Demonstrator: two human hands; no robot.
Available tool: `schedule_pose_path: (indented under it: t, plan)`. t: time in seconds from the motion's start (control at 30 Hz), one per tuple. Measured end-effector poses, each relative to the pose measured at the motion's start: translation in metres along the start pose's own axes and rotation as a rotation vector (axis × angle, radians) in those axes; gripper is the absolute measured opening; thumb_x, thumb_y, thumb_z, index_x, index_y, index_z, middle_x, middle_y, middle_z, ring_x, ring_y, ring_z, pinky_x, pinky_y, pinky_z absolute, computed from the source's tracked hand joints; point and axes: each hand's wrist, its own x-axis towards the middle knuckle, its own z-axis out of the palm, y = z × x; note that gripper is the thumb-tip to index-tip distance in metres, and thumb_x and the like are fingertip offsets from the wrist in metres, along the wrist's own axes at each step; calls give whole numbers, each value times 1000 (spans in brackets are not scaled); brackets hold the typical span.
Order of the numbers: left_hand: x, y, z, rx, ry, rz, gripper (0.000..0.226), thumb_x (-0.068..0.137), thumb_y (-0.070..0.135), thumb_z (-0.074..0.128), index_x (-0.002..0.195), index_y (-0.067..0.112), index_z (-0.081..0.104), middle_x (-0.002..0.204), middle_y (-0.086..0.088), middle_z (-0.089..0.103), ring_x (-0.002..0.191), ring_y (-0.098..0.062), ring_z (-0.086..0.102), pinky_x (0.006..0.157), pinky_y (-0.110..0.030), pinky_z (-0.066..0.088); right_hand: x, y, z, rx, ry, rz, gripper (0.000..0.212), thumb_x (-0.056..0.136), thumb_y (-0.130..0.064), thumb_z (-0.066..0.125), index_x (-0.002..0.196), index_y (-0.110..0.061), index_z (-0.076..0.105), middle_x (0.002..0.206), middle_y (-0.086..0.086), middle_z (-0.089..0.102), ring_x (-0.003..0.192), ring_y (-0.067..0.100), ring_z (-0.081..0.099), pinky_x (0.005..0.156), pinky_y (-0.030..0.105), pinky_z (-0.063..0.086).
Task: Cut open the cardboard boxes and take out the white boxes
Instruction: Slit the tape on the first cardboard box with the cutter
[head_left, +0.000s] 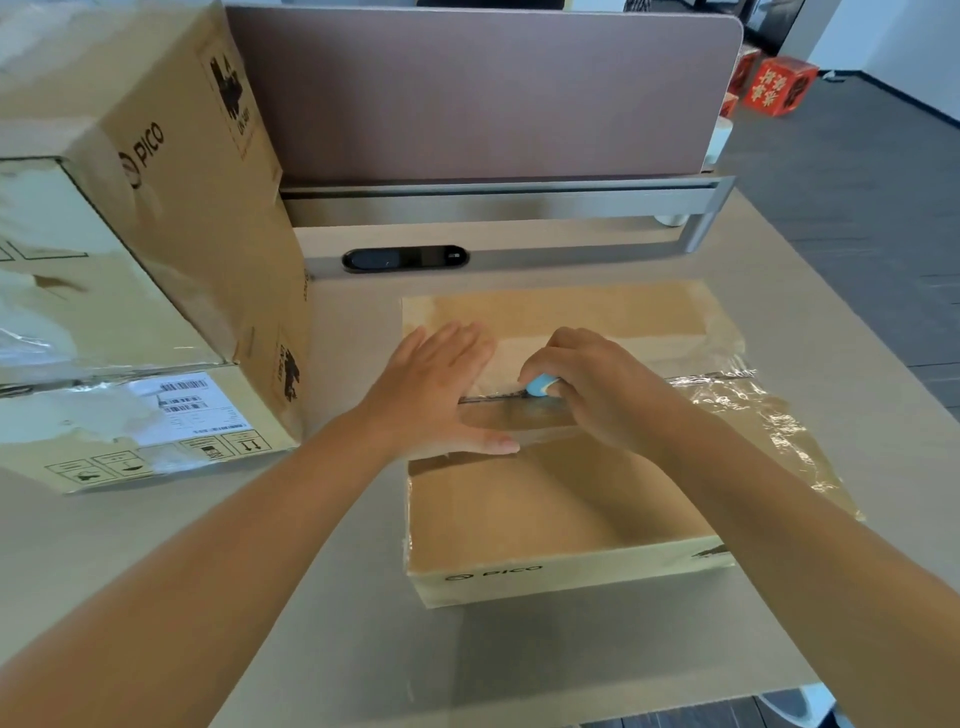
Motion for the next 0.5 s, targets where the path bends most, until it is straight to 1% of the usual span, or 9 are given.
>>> schedule_pose_path:
  t: [0.03,0.1,0.17,0.2,0.27,0.33,0.4,0.43,0.5]
  plan:
    - [0,0,-1,3,-3,-2,110,69,79,46,149,23,-4,157,4,-11,144,-13,-11,114,-34,-11,-1,3,-1,5,-5,-1,37,88,9,42,114,-11,61,104,10,51,90,19,38,77,26,31]
    - [-1,1,-2,11,8,-8,118,56,86,32,149,24,-5,157,5,-11,143,-12,-11,113,-32,-12,-2,8,-4,13,-12,-1,36,88,9,43,113,-10,61,104,10,52,89,17,36,77,27,31]
    - [-1,1,-1,19,20,-13,123,45,87,17,149,25,-5,156,6,-12,143,-11,-12,112,-30,-13,-4,13,-6,8,-17,2,36,88,9,43,112,-10,61,104,11,52,93,22,41,79,29,33]
    - [-1,1,0,23,21,-14,123,44,86,14,148,25,-6,156,7,-12,143,-10,-13,112,-29,-14,-5,16,-6,6,-19,7,36,88,9,43,112,-10,61,105,10,52,96,24,43,80,30,34]
    - [-1,0,0,33,18,-14,123,43,86,13,148,25,-7,156,8,-13,143,-10,-13,111,-28,-14,-8,22,-9,3,-20,17,36,88,8,42,113,-11,61,106,10,52,99,25,44,82,30,34]
    - [0,2,-1,34,13,-16,121,48,88,20,148,25,-5,156,8,-12,143,-9,-11,111,-28,-13,-12,28,-12,7,-18,29,36,89,8,42,114,-11,61,106,10,52,100,25,45,83,29,35]
    - [1,7,-4,24,9,-33,112,60,85,36,149,24,4,157,7,-2,144,-11,-3,114,-30,-7,-15,35,-15,-1,-16,34,36,89,8,43,113,-11,61,106,10,53,100,25,45,83,31,37]
    - [2,10,-5,16,23,-44,109,60,85,36,147,22,14,155,5,8,142,-13,5,114,-32,-1,-17,39,-17,-12,-14,36,37,88,9,43,113,-11,61,106,10,53,99,24,45,83,30,37]
    - [7,19,-9,-14,66,-68,111,49,86,24,138,21,28,146,4,25,134,-16,20,111,-32,11,-20,45,-20,-24,-8,45,39,87,10,43,113,-11,61,105,9,53,98,24,44,81,30,37]
